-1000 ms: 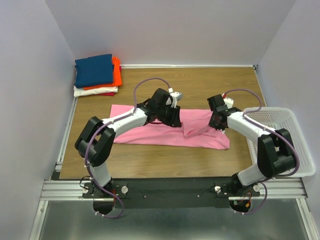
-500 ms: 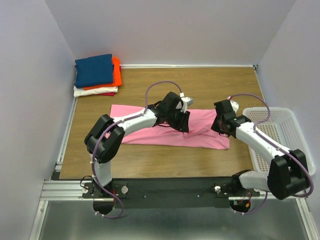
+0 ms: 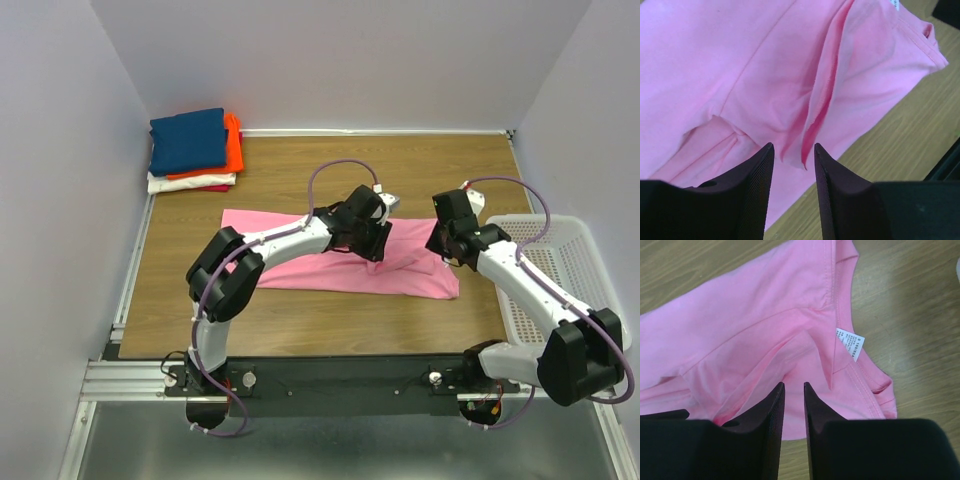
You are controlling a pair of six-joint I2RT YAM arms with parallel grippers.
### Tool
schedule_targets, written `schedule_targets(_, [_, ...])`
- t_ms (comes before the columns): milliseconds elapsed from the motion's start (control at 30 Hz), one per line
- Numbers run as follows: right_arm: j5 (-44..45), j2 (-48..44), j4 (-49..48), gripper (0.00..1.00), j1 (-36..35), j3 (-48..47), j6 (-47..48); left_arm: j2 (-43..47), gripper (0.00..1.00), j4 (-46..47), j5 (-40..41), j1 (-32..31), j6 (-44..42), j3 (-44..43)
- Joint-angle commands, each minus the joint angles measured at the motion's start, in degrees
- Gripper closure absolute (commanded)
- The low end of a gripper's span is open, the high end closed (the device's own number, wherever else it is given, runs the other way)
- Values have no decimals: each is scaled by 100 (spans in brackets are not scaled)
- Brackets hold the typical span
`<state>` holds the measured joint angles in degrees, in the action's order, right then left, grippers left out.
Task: Fold and stack the t-shirts
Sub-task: Fold the tshirt
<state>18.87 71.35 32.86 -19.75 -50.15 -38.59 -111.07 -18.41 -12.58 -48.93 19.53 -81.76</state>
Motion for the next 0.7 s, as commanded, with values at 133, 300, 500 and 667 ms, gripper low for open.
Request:
schedule_targets(133, [354, -183, 300, 71, 24, -258, 106, -143, 55, -215, 414, -152, -125, -86])
schedule_targets(300, [398, -174, 300, 70, 24, -206, 88, -135, 55, -162, 326, -231, -151, 2])
schedule_targets(500, [380, -201, 300, 70, 32, -188, 62, -214, 59, -162, 458, -275, -151, 46])
schedule_targets(667, [372, -236, 309, 70, 24, -170, 71, -240, 71, -171, 581, -293, -133, 46])
